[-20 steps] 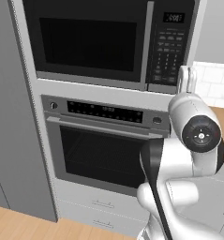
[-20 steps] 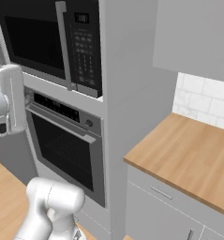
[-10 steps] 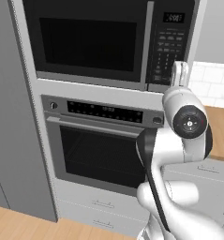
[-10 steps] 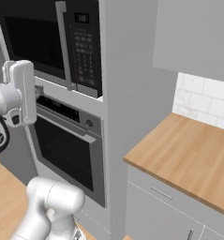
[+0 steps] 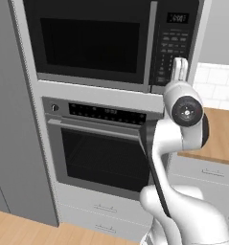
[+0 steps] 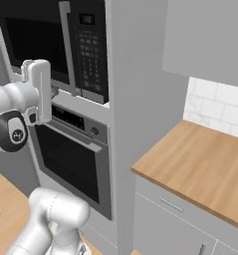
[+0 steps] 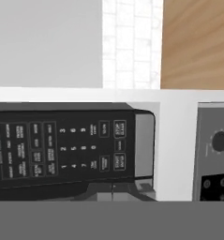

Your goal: Open the microwave, place the bowl with waffle inside the microwave, then close the microwave door and turn it on.

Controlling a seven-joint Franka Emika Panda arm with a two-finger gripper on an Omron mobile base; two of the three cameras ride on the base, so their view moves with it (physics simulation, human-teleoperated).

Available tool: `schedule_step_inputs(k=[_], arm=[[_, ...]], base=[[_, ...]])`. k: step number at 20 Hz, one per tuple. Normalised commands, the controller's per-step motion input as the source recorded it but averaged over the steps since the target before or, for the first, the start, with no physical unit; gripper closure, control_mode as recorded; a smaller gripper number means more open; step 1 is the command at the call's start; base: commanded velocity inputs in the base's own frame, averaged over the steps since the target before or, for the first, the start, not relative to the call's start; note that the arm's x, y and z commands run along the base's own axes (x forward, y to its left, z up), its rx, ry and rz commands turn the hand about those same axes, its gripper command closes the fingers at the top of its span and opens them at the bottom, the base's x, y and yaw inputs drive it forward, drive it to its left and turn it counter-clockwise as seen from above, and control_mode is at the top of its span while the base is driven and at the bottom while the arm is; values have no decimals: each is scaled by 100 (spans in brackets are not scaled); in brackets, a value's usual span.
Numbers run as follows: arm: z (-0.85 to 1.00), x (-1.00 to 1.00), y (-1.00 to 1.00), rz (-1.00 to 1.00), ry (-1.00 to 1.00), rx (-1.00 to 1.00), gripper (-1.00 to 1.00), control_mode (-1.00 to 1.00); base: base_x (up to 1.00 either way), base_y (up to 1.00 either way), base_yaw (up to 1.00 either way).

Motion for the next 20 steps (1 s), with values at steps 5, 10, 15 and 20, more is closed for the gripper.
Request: schedule_step_inputs(k=[5,10,15,20], arm=[[-24,40,-5,0,0,0,100,-100],[-24,35,0,0,-1,0,100,-100],[0,39,-3,0,-3,4,100,-100],[0,48,-1,0,0,1,100,-100]], base=[[0,0,0],[0,0,0],[0,0,0],[0,0,0]])
